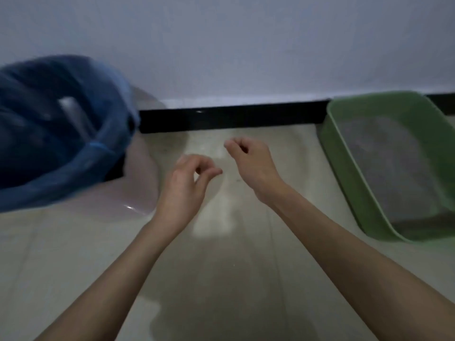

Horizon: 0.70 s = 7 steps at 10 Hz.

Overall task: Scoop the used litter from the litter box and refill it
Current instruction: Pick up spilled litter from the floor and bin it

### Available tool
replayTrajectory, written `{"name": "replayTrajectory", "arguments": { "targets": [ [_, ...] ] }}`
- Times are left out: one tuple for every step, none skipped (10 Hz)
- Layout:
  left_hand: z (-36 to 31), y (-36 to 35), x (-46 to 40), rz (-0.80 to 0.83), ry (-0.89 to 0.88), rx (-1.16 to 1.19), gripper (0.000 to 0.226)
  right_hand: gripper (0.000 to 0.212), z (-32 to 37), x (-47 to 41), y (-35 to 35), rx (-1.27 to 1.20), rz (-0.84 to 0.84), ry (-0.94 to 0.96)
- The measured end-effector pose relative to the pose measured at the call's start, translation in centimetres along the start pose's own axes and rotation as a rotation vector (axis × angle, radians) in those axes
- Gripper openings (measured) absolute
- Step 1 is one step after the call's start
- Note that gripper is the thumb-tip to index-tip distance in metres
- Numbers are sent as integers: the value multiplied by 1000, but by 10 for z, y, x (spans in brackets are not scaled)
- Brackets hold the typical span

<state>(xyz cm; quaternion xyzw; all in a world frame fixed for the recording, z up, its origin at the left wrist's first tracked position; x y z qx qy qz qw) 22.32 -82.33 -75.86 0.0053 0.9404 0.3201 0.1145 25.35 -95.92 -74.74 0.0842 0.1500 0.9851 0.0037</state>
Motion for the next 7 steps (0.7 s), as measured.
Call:
{"name": "replayTrajectory", "arguments": {
  "targets": [
    [-15,82,-10,-308,-58,-49,10,24,68,-10,-43,41,57,220],
    [-17,153,-8,-492,-15,-148,9,16,119,-12,-87,12,77,377],
    [-10,198,-4,-573,49,-218,7,15,154,-11,-122,139,148,532],
    [22,217,-5,-369,231,-426,23,22,163,-15,-146,520,242,625],
    [49,213,5,-174,399,-488,50,24,158,-15,-152,684,266,564],
    [52,196,18,-271,271,-568,30,19,155,-12,-149,724,137,597],
    [52,179,27,-370,206,-736,49,24,148,-13,-148,710,150,641]
  ]
}}
Point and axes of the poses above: each hand's wrist, its own x-axis away from the middle knuckle, its own y-axis out of the back of the hand, z = x × y, the point moved 1 cm from there along -x, towards the middle knuckle, and after that the axes turned 2 degrees about x, right-handed, at the moved point
